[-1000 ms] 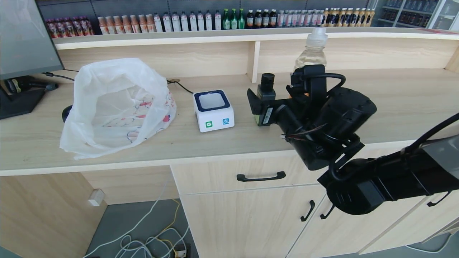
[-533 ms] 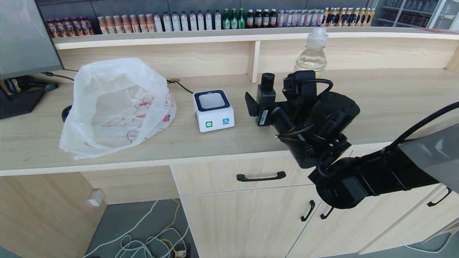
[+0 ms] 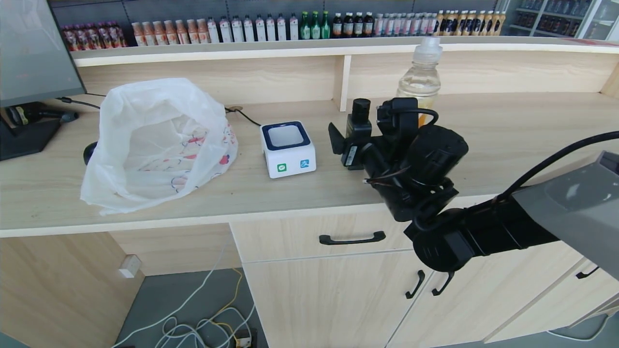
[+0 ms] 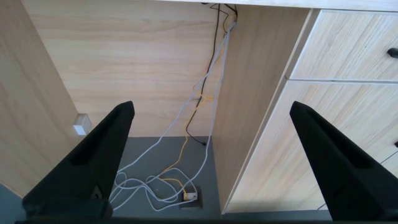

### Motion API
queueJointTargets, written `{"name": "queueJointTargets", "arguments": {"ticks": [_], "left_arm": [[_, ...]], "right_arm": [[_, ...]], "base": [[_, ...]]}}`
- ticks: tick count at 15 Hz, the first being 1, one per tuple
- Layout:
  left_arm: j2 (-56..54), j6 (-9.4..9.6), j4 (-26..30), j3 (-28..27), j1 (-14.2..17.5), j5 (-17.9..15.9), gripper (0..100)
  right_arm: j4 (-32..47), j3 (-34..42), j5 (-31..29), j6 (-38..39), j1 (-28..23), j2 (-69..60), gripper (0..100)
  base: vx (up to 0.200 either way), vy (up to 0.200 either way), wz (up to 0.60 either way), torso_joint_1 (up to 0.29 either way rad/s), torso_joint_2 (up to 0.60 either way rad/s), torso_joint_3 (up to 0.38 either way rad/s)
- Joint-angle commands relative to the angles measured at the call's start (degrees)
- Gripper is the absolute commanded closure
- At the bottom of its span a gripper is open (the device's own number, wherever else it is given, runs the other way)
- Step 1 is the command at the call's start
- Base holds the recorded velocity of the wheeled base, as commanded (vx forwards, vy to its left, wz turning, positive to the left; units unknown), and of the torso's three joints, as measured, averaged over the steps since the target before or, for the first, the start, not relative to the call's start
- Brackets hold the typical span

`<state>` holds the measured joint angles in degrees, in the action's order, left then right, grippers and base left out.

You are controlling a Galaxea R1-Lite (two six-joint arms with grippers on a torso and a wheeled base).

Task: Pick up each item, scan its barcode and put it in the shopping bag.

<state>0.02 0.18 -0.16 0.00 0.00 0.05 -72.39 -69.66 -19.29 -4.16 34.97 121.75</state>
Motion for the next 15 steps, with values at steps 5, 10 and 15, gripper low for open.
{"name": "queueJointTargets", "arguments": {"ticks": [5, 10, 15], "left_arm": [[-0.02, -0.01, -0.02, 0.00, 0.00, -0.05, 0], [-0.02, -0.01, -0.02, 0.00, 0.00, 0.04, 0], [-0.02, -0.01, -0.02, 0.00, 0.00, 0.04, 0]], "right_arm": [[4.10, -6.63, -0.05, 0.82, -1.40, 2.44, 0], [7.26, -9.36, -0.14, 1.96, -2.46, 3.06, 0], [7.26, -9.36, -0.31, 1.96, -2.02, 4.20, 0]], "base": [[0.000, 0.000, 0.00, 0.000, 0.00, 0.000], [0.000, 0.000, 0.00, 0.000, 0.00, 0.000], [0.000, 0.000, 0.00, 0.000, 0.00, 0.000]]}}
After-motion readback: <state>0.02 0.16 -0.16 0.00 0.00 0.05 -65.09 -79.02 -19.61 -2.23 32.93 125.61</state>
